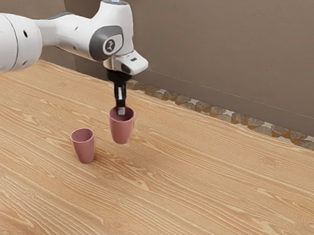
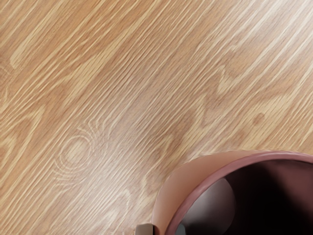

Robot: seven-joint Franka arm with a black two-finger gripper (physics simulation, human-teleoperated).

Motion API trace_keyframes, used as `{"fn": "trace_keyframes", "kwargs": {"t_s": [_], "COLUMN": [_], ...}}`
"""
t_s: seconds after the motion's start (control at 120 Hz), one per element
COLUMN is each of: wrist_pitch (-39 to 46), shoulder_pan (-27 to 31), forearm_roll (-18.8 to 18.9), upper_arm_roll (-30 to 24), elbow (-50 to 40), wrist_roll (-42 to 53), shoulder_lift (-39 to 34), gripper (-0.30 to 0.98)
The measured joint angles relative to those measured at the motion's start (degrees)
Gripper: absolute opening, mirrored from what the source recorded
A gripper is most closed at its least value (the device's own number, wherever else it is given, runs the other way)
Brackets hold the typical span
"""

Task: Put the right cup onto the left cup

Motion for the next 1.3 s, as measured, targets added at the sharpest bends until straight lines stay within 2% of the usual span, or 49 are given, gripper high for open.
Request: {"fn": "trace_keyframes", "kwargs": {"t_s": [0.175,0.417,0.6,1.3], "wrist_pitch": [-0.36,-0.5,-0.64,-1.53], "shoulder_pan": [4.76,9.03,9.99,10.68], "forearm_roll": [1.67,3.56,5.09,7.19], "upper_arm_roll": [-0.17,-0.54,-0.61,-0.63], "elbow": [-4.16,-5.17,-5.21,-5.61], "wrist_roll": [-0.04,0.28,0.44,0.69], "shoulder_lift": [-3.37,-4.62,-4.58,-2.53], "gripper": [-0.1,-0.1,-0.1,-0.1]}}
